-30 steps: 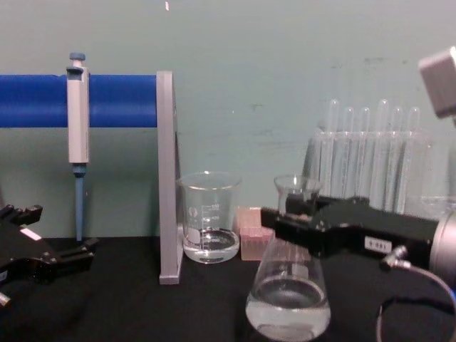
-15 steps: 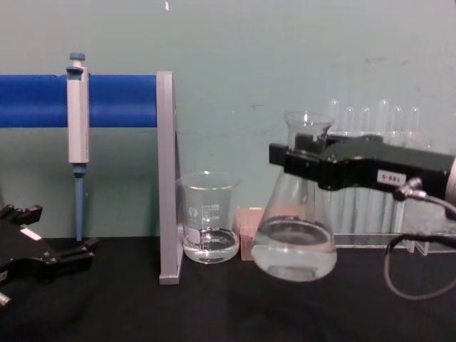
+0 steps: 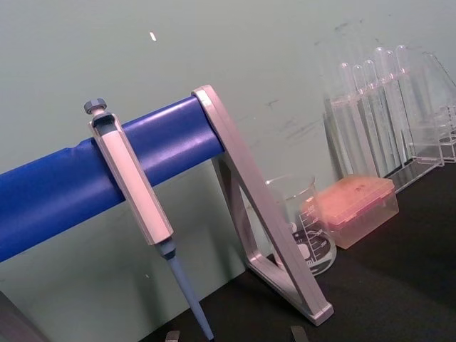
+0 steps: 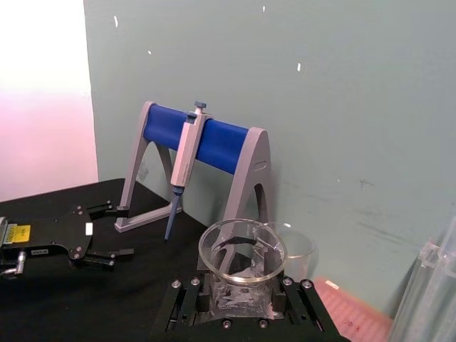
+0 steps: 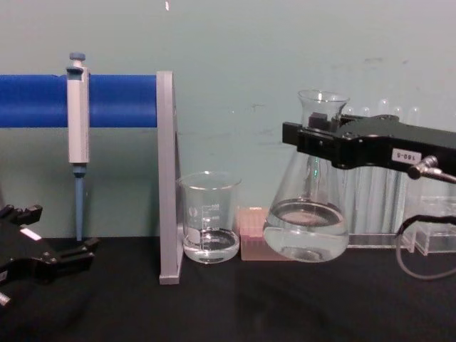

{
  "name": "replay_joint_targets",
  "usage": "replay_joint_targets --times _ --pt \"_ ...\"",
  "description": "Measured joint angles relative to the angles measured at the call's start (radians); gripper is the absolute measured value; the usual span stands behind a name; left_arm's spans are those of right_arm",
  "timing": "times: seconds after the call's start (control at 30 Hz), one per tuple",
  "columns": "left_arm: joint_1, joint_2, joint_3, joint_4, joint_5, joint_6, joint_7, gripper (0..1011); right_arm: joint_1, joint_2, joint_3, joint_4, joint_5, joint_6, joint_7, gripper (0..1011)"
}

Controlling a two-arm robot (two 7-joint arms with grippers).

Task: Grasp the erlenmeyer flask with one hand, shake it three times, then place it back.

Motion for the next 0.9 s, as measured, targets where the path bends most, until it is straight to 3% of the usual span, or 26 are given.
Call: replay_joint_targets --times 0.9 --pt "0.0 0.0 0.0 0.0 0.0 0.0 0.0 1001 -0.004 0.005 -0.005 0.001 0.007 -0.008 0.002 457"
